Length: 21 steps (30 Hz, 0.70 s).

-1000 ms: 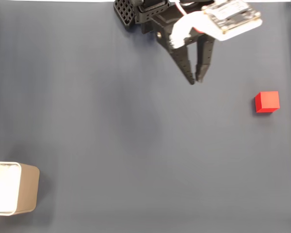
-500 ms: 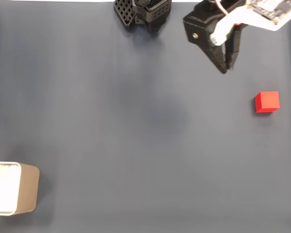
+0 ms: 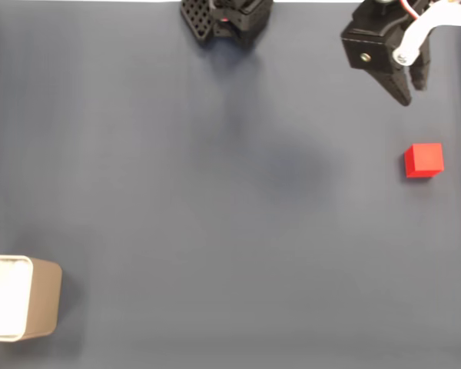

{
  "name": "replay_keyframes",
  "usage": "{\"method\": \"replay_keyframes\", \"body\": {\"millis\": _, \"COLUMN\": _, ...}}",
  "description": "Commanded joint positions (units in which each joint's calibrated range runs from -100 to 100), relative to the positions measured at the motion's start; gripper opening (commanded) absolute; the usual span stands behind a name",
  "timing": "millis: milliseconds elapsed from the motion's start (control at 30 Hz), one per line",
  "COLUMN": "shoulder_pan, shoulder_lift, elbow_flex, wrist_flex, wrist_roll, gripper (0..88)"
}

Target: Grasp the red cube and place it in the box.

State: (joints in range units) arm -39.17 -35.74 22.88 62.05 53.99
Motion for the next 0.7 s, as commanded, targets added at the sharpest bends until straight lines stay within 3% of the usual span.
{"method": "replay_keyframes", "body": {"millis": 0, "shoulder_pan": -1.10, "shoulder_lift": 0.99, "elbow_flex": -2.16, "wrist_flex": -1.97, "wrist_roll": 0.73, "gripper": 11.4}}
{"method": "replay_keyframes", "body": {"millis": 667, "shoulder_pan": -1.31, "shoulder_lift": 10.09, "elbow_flex": -0.89, "wrist_flex": -8.86, "wrist_roll": 0.73, "gripper": 23.2}}
